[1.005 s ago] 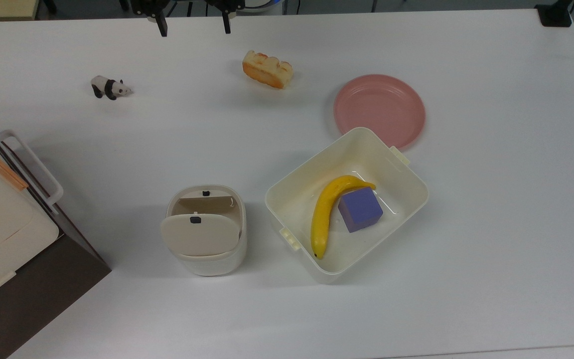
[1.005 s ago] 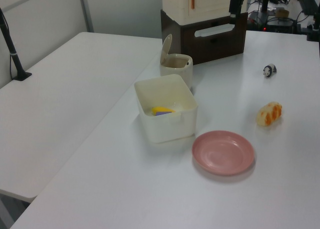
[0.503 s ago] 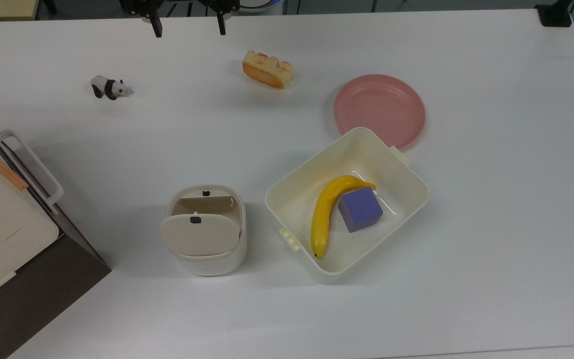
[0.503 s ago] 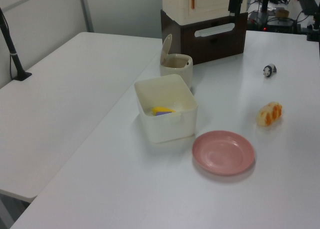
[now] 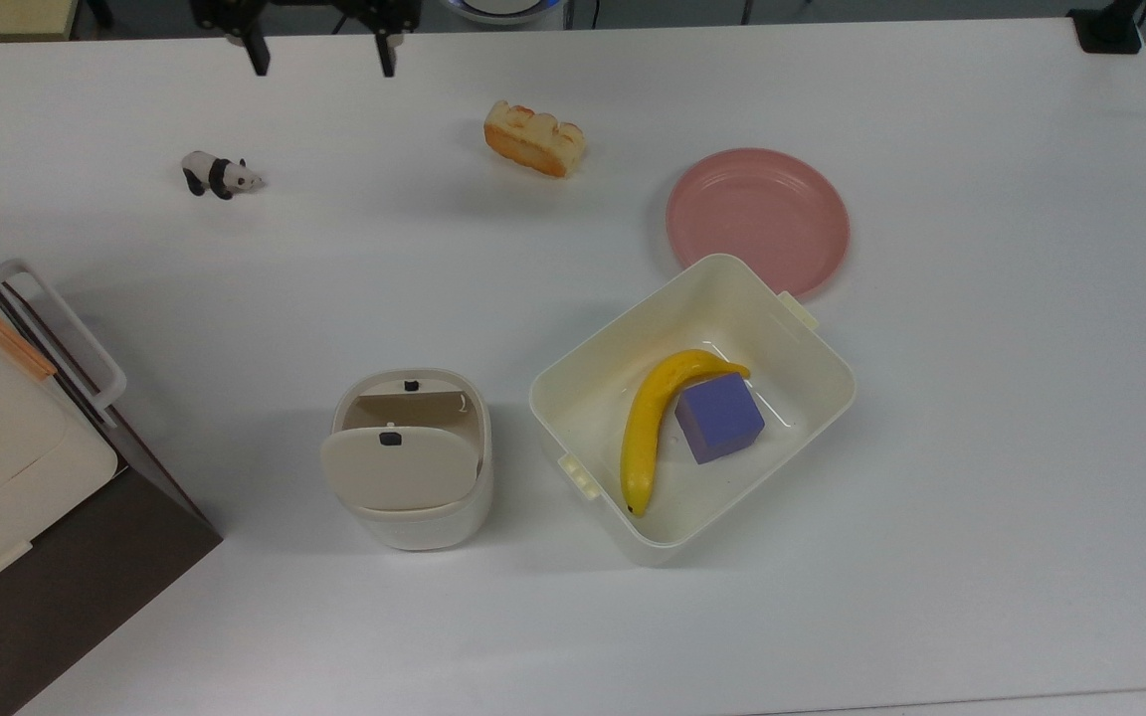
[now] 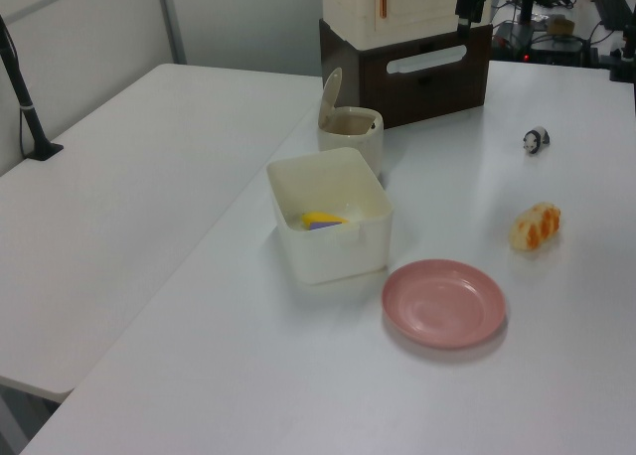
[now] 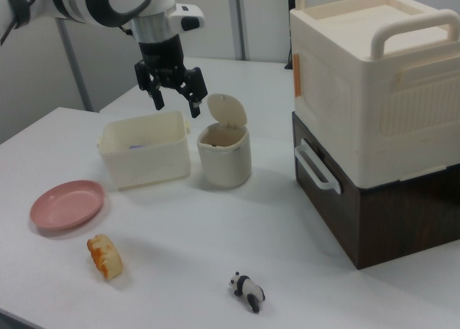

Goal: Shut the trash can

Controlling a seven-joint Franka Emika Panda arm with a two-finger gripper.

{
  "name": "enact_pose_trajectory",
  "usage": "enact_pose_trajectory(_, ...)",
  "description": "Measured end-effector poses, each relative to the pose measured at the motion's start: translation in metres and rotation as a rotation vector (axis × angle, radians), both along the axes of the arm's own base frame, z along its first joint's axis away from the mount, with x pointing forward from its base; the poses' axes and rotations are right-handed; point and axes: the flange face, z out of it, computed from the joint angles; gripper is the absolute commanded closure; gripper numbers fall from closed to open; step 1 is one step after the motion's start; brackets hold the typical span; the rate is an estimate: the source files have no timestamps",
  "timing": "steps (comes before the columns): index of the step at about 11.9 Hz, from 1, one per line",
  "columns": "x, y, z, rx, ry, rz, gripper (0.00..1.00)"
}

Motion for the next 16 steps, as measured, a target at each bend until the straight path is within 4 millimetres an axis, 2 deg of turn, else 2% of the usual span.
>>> enact_pose_trajectory(7,0.007,-0.004,-0.015,0.006,0.023,0.001,0.0)
enact_pose_trajectory(16,0.008,-0.004,-0.015,0.006,0.022,0.002,0.0)
